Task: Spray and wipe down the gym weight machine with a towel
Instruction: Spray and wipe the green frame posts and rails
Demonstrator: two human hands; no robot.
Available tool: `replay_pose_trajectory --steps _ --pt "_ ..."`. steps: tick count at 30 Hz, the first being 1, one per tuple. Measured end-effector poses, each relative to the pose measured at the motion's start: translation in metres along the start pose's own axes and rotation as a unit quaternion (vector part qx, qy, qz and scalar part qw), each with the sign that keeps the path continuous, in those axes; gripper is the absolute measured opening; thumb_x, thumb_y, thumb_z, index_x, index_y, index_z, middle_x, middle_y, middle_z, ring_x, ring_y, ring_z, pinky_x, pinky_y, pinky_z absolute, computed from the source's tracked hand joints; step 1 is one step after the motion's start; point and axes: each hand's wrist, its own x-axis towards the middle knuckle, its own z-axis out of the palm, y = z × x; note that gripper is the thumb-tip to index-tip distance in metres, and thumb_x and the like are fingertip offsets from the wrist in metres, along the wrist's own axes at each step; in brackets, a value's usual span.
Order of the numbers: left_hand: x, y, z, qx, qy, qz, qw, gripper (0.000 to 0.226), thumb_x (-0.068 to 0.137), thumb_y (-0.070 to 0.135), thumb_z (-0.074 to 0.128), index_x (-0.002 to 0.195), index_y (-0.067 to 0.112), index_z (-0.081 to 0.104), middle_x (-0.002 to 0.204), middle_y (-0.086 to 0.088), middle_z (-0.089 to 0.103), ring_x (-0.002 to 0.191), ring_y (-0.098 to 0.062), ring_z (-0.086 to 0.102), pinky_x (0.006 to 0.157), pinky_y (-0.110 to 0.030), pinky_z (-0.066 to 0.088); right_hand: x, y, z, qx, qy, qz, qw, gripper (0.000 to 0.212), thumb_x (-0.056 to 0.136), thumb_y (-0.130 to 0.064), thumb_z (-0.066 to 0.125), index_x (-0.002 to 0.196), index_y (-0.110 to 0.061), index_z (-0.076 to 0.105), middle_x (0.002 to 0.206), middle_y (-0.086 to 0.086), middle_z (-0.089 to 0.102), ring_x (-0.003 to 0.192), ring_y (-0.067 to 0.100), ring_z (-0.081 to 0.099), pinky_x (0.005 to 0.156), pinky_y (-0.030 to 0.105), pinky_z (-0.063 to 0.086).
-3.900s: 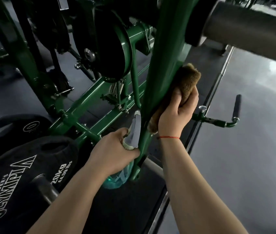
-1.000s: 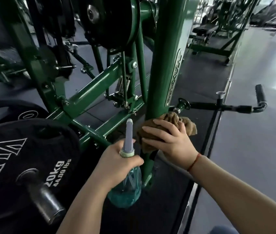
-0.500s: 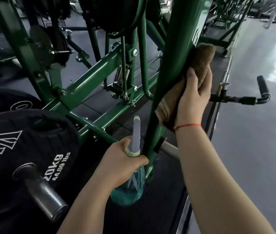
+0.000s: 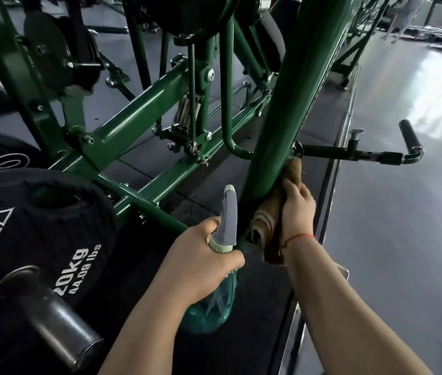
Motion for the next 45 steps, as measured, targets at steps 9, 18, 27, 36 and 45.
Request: replay_pose_trajectory --steps 9,18,27,36,45 --pt "0.004 -0.013 -0.015 0.034 0.004 0.016 0.999 0.048 0.082 0.029 0.073 0.12 0.05 0.053 0.055 0.023 0.054 0.045 -0.003 0.045 0.057 -0.024 0.042 0.06 -0.085 0.021 0.106 -0.251 0.028 0.962 0.05 0.104 -0.035 0.041 0.085 -0.009 0.079 0.091 0.01 0.074 0.083 0.022 0.073 0.074 0.034 0.06" --pt "0.024 -0.023 -0.013 0.079 -0.041 0.02 0.996 0.038 0.081 0.031 0.073 0.114 0.042 0.057 0.056 0.025 0.054 0.048 0.0 0.047 0.057 -0.023 0.04 0.075 -0.038 0.022 0.088 -0.282 0.141 0.945 0.033 0.088 -0.032 0.061 0.098 -0.003 0.073 0.105 0.017 0.07 0.095 0.032 0.07 0.09 0.046 0.059" --pt "0.028 -0.025 -0.008 0.118 -0.057 0.009 0.991 0.019 0.074 0.037 0.07 0.074 0.044 0.053 0.053 0.016 0.05 0.047 -0.006 0.044 0.055 -0.028 0.04 0.043 0.018 0.012 -0.097 -0.047 0.069 0.992 0.059 0.078 -0.055 0.045 0.107 -0.008 0.064 0.105 0.019 0.069 0.103 0.039 0.066 0.095 0.053 0.053" --pt "0.011 -0.024 -0.035 0.146 0.034 -0.029 0.988 0.024 0.077 0.037 0.074 0.079 0.035 0.05 0.062 0.014 0.057 0.06 -0.007 0.054 0.056 -0.027 0.038 -0.064 0.065 0.031 0.0 0.12 -0.105 0.987 0.017 0.086 -0.019 0.051 0.103 -0.023 0.053 0.105 0.001 0.05 0.102 0.01 0.049 0.096 0.028 0.041" --pt "0.007 -0.022 -0.046 0.123 0.051 -0.036 0.99 0.025 0.079 0.033 0.075 0.092 0.042 0.056 0.066 0.011 0.062 0.065 -0.004 0.06 0.059 -0.027 0.042 -0.102 0.132 0.048 0.092 0.163 0.134 0.973 0.049 0.092 -0.013 0.071 0.132 -0.014 0.043 0.133 0.006 0.037 0.123 0.024 0.048 0.11 0.039 0.042"
